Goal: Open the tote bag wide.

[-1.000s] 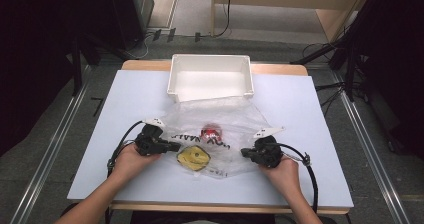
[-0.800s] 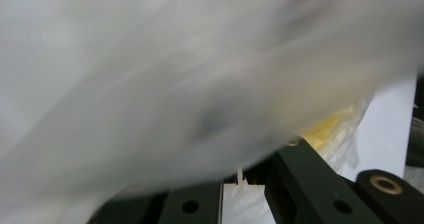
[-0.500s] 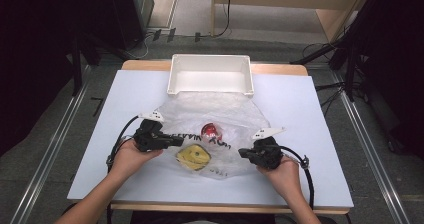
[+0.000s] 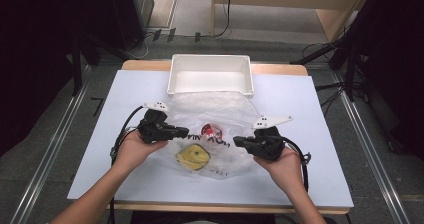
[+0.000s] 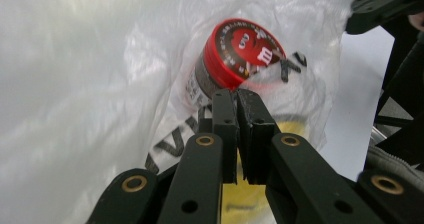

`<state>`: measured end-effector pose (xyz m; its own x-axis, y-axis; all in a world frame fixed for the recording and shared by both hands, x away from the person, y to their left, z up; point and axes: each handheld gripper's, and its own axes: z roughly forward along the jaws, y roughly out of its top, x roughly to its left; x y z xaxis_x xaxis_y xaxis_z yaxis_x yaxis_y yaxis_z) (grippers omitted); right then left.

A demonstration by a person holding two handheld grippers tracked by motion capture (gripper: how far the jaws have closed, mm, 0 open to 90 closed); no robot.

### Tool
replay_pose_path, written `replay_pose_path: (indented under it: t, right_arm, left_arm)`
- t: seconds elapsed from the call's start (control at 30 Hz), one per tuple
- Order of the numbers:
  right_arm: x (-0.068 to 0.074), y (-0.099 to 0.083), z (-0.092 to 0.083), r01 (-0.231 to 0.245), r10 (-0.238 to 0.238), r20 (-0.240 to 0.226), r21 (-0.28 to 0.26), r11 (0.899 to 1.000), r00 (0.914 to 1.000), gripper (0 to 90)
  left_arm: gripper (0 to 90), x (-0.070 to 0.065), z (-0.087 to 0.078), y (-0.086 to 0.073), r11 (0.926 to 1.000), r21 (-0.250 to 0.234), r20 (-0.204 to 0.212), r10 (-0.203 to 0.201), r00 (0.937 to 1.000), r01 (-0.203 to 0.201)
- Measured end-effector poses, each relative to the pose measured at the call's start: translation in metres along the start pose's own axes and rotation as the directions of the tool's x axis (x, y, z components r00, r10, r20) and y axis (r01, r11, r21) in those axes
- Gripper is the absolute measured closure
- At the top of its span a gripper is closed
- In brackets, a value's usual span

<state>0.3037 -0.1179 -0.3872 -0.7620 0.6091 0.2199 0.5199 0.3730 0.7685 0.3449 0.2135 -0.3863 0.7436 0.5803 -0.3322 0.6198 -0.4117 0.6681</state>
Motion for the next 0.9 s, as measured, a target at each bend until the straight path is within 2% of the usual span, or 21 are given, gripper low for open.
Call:
replay_pose_path:
  t: [0.1, 0.13, 0.2, 0.27, 0.3, 0.43, 0.5, 0.53, 0.57, 0.73, 0.9]
  right_arm:
    - [0.001, 0.009, -0.004, 0.02, -0.02, -0.002, -0.006, 1.0, 0.9998, 90.0]
    - [0.001, 0.019, -0.009, 0.029, -0.03, -0.005, -0.026, 0.999, 0.9995, 90.0]
    - [0.0, 0.024, -0.011, 0.031, -0.031, -0.006, -0.042, 0.999, 0.9995, 90.0]
    - [-0.007, 0.041, -0.016, 0.044, -0.044, 0.012, -0.078, 0.996, 0.999, 90.0]
    - [-0.011, 0.046, -0.017, 0.035, -0.033, 0.022, -0.086, 0.996, 0.9992, 90.0]
    - [-0.021, 0.057, -0.014, 0.039, -0.035, 0.043, -0.101, 0.994, 0.9985, 90.0]
    - [-0.029, 0.062, -0.009, 0.03, -0.024, 0.055, -0.098, 0.995, 0.9982, 90.0]
    - [-0.039, 0.063, -0.001, 0.009, -0.003, 0.064, -0.085, 0.996, 0.998, 90.0]
    - [-0.039, 0.063, -0.001, 0.009, -0.003, 0.064, -0.085, 0.996, 0.998, 90.0]
    - [-0.056, 0.057, 0.024, -0.017, 0.019, 0.086, -0.026, 1.0, 0.9961, 90.0]
    - [-0.061, 0.052, 0.035, -0.026, 0.026, 0.083, -0.001, 1.0, 0.9962, 90.0]
  left_arm:
    - [88.5, 0.0, 0.002, 0.006, 1.0, -0.003, -0.009, 0.0, 1.0, 0.0]
    - [88.5, 0.004, 0.004, 0.009, 0.9999, -0.002, -0.015, -0.013, 0.9998, 0.012]
    - [88.5, 0.006, 0.006, 0.01, 0.9998, -0.002, -0.019, -0.018, 0.9997, 0.018]
    - [88.5, 0.013, 0.014, 0.008, 0.9995, 0.007, -0.045, -0.032, 0.9985, 0.032]
    - [88.5, 0.014, 0.016, 0.007, 0.9993, 0.012, -0.051, -0.036, 0.9981, 0.037]
    - [88.5, 0.018, 0.021, 0.002, 0.9989, 0.02, -0.057, -0.041, 0.9975, 0.042]
    - [88.6, 0.021, 0.025, -0.001, 0.9986, 0.024, -0.064, -0.047, 0.9969, 0.048]
    - [88.5, 0.022, 0.026, -0.002, 0.9983, 0.028, -0.066, -0.05, 0.9966, 0.052]
    - [88.5, 0.023, 0.028, -0.003, 0.9981, 0.029, -0.069, -0.053, 0.9962, 0.055]
    - [88.7, 0.025, 0.038, -0.01, 0.9973, 0.049, -0.076, -0.05, 0.9958, 0.054]
    - [88.8, 0.029, 0.044, -0.018, 0.9969, 0.06, -0.062, -0.048, 0.9969, 0.051]
